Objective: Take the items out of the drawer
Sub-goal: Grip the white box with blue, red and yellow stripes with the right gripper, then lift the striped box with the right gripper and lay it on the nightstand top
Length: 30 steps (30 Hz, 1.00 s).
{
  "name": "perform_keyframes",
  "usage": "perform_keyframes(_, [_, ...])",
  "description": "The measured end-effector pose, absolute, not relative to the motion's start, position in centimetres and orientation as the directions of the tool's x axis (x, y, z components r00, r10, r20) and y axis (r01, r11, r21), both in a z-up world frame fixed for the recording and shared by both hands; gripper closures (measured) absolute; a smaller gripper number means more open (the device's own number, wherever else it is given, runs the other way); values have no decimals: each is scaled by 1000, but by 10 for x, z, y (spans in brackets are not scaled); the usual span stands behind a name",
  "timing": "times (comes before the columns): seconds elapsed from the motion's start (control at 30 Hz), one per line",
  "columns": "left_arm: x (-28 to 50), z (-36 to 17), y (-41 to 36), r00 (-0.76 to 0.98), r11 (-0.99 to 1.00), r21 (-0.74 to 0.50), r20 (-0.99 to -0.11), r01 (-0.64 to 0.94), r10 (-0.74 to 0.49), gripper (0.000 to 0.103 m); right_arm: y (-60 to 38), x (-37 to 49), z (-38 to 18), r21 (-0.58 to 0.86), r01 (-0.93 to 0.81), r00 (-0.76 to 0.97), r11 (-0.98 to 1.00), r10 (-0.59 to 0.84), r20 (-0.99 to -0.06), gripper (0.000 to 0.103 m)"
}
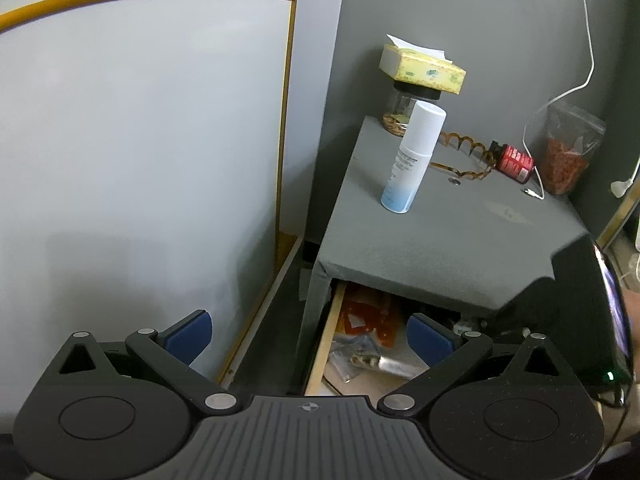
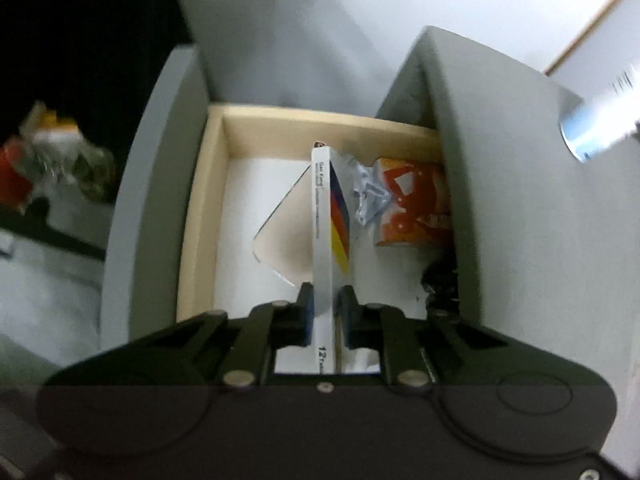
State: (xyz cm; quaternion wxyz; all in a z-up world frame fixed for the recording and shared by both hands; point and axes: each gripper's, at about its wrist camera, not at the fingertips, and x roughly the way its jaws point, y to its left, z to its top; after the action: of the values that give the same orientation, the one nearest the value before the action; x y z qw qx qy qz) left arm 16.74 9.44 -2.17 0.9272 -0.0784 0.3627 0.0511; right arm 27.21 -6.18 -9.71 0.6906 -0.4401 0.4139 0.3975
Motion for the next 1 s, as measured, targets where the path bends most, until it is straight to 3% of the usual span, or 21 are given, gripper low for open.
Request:
perform_keyframes(0.23, [168,-22,88,732,987,-84,-680,-135,42,0,-42,267,-121,-395,-890,422,228,85,-903,92])
perform_keyframes(0.37, [168,-22,92,736,984,-77,-674,-159,66,0,-51,259,-93,-333,-889,395,314,157,-905,93])
perform_keyframes(0.43, [167,-21,91,742,985,-55,-665,-163,86,0,-65,254,-67,-254,-884,364,392,235,-901,93])
perform_keyframes(0.5, [165,-20,91,748,985,-55,-659,-161,86,0,-91,251,-28,-77,-859,307,506,389,-869,93])
perform_keyframes(0.6, [165,-20,91,748,985,-58,-658,-161,84,0,-137,256,19,194,-767,294,611,604,-741,93])
perform_keyframes(0.67, [165,-20,89,749,986,-59,-658,-157,79,0,-162,266,35,321,-684,337,654,675,-656,93])
perform_keyframes(0.77, [166,-20,85,750,988,-54,-657,-143,73,0,-201,302,34,491,-451,481,745,667,-569,93])
perform_keyframes(0.83, [166,-20,82,750,990,-46,-657,-135,72,0,-215,329,19,570,-286,522,770,624,-581,93])
perform_keyframes(1.0, [167,-23,80,742,990,-33,-666,-135,79,0,-230,375,-20,695,-72,538,715,614,-577,93])
